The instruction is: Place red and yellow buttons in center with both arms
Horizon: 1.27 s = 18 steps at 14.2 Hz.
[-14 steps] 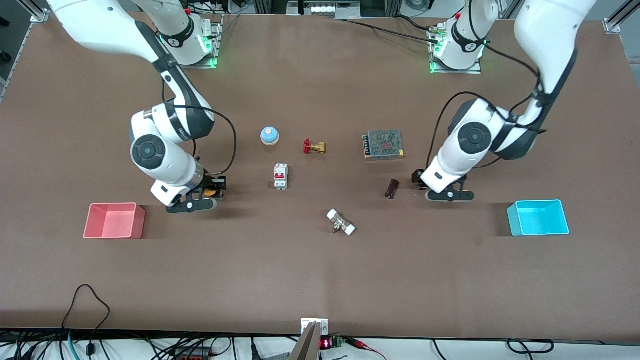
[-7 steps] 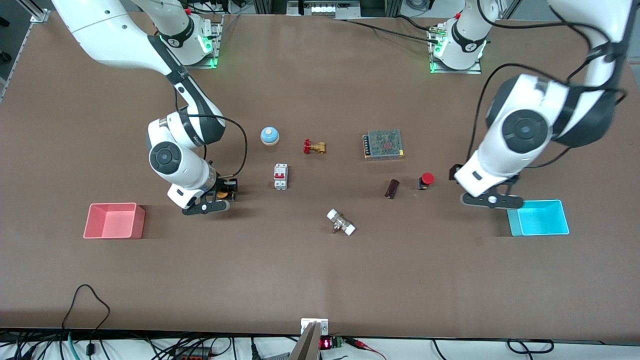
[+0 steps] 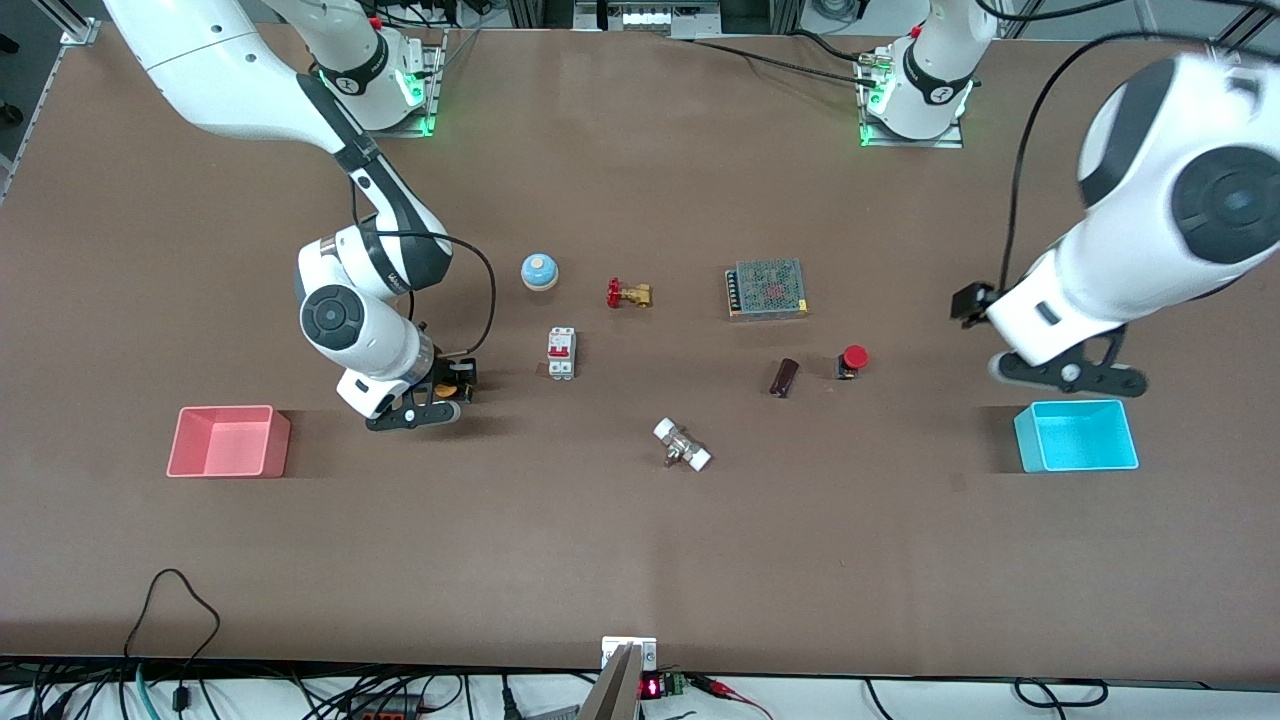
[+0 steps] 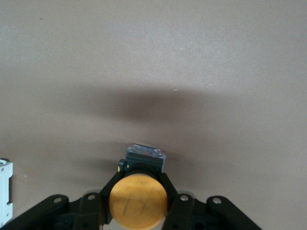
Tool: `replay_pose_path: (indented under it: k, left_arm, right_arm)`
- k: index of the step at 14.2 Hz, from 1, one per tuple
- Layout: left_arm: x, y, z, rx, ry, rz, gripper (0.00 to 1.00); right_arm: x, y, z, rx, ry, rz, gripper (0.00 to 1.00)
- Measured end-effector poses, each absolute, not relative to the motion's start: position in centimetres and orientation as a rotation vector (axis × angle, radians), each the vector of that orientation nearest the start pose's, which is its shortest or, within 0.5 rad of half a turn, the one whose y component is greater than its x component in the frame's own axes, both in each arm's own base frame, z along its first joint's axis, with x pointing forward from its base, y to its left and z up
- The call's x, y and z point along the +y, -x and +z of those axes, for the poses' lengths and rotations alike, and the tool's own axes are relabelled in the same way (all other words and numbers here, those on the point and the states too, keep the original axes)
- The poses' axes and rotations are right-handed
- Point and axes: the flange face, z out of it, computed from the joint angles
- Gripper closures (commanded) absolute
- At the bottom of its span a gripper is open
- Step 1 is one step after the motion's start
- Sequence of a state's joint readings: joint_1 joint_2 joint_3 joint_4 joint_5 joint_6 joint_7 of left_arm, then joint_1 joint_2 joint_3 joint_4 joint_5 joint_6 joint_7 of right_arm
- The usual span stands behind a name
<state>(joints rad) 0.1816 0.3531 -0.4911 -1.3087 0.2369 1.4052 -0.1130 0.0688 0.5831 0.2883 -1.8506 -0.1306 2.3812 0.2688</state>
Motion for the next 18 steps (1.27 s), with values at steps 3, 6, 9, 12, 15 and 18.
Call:
replay_pose_path:
  k: [3,6,9,12,15,18]
  left_arm:
    - [-11.0,-61.3,57.3,0.271,3.003,0.322,0.00]
    - [-10.8,-61.6,57.0,0.273,3.008,0.334,0.00]
    - [-10.1,-62.0,56.5,0.270,3.018,0.351,0.00]
    - [-8.1,-62.7,56.2,0.195,3.133,0.309,0.00]
    - [-4.0,-62.2,56.4,0.139,3.176,0.094,0.00]
    - [-3.2,-58.4,57.5,0.179,3.092,0.010,0.00]
  right_arm:
    - [21.3,-60.4,21.5,-0.217,3.075,0.069,0.33]
    - [21.3,-60.4,21.5,-0.217,3.075,0.070,0.13]
    - [21.3,-60.7,21.9,-0.207,3.069,0.049,0.00]
    - [20.2,-61.9,24.4,-0.140,3.039,-0.001,0.00]
    - [16.5,-63.2,29.8,-0.071,3.053,-0.027,0.00]
    - [12.7,-63.6,37.4,0.038,3.040,-0.024,0.00]
